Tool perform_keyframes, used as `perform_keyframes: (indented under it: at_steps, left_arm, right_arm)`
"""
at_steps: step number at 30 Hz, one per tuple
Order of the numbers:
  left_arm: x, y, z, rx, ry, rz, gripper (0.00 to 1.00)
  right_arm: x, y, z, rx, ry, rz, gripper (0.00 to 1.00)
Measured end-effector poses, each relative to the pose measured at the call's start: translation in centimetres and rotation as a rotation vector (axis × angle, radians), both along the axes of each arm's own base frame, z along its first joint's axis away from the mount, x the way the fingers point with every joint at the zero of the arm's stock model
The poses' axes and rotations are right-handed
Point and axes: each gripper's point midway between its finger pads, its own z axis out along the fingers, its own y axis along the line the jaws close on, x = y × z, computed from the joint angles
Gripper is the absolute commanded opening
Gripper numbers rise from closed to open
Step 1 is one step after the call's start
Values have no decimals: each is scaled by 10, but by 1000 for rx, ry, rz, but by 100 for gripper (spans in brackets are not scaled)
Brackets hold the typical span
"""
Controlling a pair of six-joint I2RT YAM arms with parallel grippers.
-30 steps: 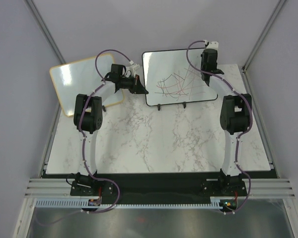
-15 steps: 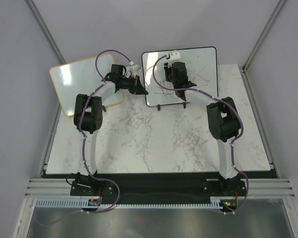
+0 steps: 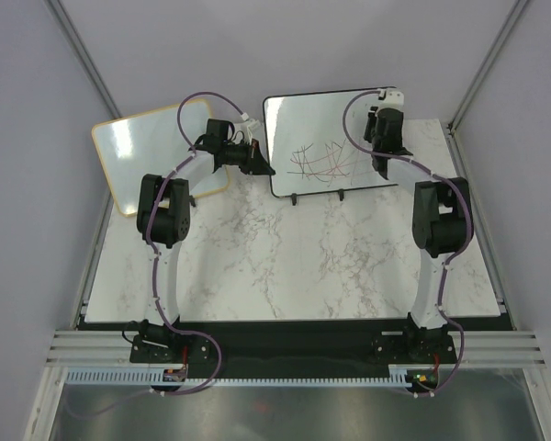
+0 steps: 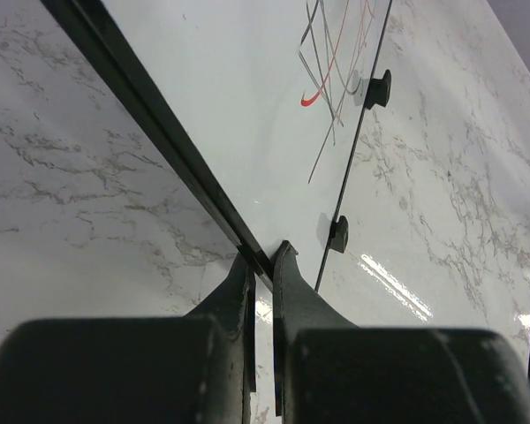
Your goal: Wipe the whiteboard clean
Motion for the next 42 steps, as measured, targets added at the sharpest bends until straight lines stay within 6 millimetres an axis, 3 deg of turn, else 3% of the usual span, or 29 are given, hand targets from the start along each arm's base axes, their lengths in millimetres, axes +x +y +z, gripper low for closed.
perform_keyframes:
  at_steps: [2, 4, 7, 10, 15, 16, 21, 23, 25, 29, 32, 33, 37, 40, 42]
  left_arm:
    - [0, 0, 0, -1, 1, -1, 2]
    - [-1, 0, 0, -3, 1, -3, 2]
    - [-1, 0, 0, -3, 5, -4, 2]
    - [-2, 0, -1, -1, 12, -4, 2]
    - [-3, 0, -1, -1, 13, -4, 2]
    - [-3, 0, -1, -1, 13, -4, 2]
    - [-2, 0, -2, 5, 11, -2, 2]
    - [-2, 0, -2, 9, 8, -1, 2]
    - [-1, 1, -4, 15, 7, 6, 2]
    - [2, 0, -3, 19, -10, 12, 2]
    - [2, 0, -3, 19, -10, 11, 2]
    - [2, 0, -3, 18, -10, 10, 2]
    - [1, -1, -2, 12, -9, 4, 2]
    - [-1, -2, -2, 6, -4, -4, 2]
    - [-1, -2, -1, 3, -4, -7, 2]
  right_arm:
    - [-1, -35, -6, -7, 15, -75, 0]
    - [-3, -51, -11, -10, 30, -106, 0]
    - [-4, -48, -13, -7, 35, -103, 0]
    - [-5, -30, -13, -5, 34, -75, 0]
    - [-24, 39, -17, -21, 29, 51, 0]
    - [-33, 79, -18, -29, 26, 124, 0]
    - [-75, 200, -28, -45, 40, 375, 0]
    - [-86, 228, -37, -57, 52, 432, 0]
    - [-88, 234, -43, -67, 55, 439, 0]
    - [-81, 218, -40, -63, 51, 401, 0]
    - [-75, 179, -38, -57, 57, 318, 0]
    - [-71, 160, -38, -46, 62, 281, 0]
    - [-48, 46, -33, 15, 66, 54, 0]
    - [-42, -36, -34, 22, 74, -118, 0]
    - [-45, -61, -39, 17, 95, -175, 0]
